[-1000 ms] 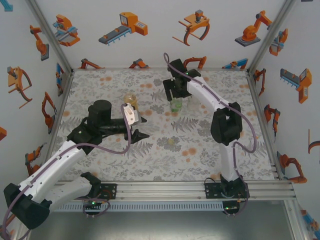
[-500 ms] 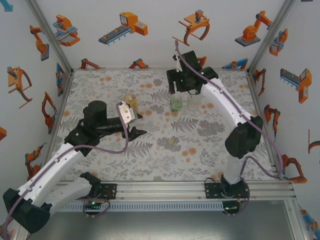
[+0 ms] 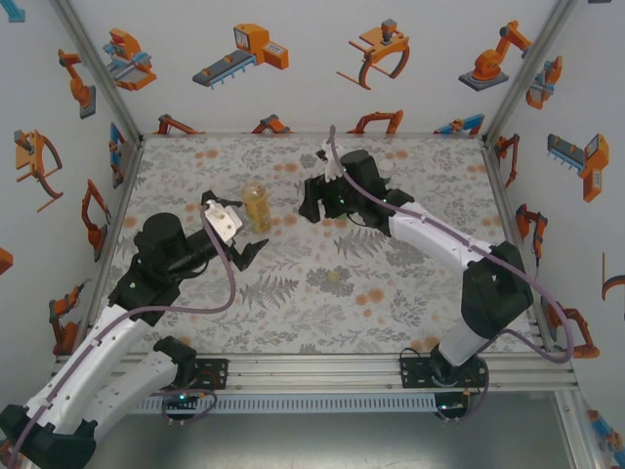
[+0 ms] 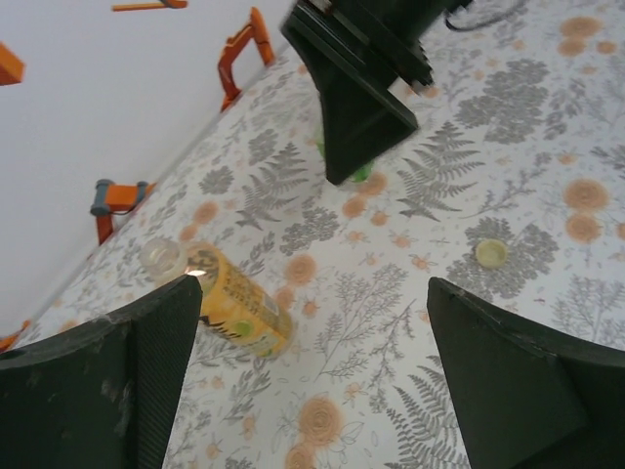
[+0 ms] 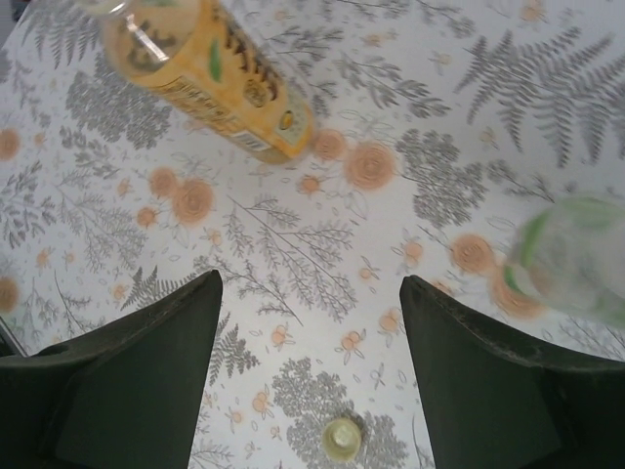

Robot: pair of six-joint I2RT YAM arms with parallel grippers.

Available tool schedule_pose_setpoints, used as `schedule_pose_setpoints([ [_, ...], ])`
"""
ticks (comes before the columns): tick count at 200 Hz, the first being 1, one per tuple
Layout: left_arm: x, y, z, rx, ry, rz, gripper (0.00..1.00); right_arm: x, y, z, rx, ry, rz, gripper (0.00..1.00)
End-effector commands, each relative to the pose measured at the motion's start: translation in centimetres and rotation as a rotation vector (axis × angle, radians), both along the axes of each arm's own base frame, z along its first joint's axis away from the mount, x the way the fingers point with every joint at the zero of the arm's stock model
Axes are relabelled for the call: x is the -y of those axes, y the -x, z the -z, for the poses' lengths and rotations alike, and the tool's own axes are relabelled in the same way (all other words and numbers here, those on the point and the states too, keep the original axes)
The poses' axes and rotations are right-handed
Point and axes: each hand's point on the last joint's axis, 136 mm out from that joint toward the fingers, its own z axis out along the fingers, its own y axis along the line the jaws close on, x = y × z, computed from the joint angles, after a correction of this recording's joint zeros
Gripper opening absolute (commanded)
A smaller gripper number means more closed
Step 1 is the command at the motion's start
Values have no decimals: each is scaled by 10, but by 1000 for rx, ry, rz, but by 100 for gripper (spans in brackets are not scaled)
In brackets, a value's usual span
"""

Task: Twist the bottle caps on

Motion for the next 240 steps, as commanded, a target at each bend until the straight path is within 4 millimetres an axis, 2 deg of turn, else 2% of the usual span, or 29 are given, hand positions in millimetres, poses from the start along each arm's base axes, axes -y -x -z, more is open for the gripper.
schedule_pose_setpoints([
  [1, -23, -25, -3, -5, 43, -193, 95, -30, 0, -32, 204, -111, -94, 68],
  [20, -44, -47, 3, -49, 26, -354, 99, -45, 2, -28, 247, -142, -123, 70],
  [25, -47, -50, 3, -59, 26, -372, 97, -48, 2, -26, 255, -149, -129, 70],
  [64, -53, -66, 4, -128, 115, -402, 97, -72, -1, -19, 331, -201, -149, 75],
  [92, -62, -80, 1, -183, 193, -449, 97, -80, -8, -14, 366, -221, -128, 77],
  [142, -78, -100, -7, -278, 309, -529, 97, -98, -11, -2, 430, -235, -144, 79],
  [162, -87, -109, -6, -360, 329, -620, 97, -105, -15, 3, 440, -244, -143, 79],
  [193, -92, -112, -4, -436, 352, -666, 97, -116, -21, 7, 472, -278, -153, 79],
  [240, -90, -109, -2, -490, 392, -584, 97, -131, -32, 9, 497, -304, -165, 79],
])
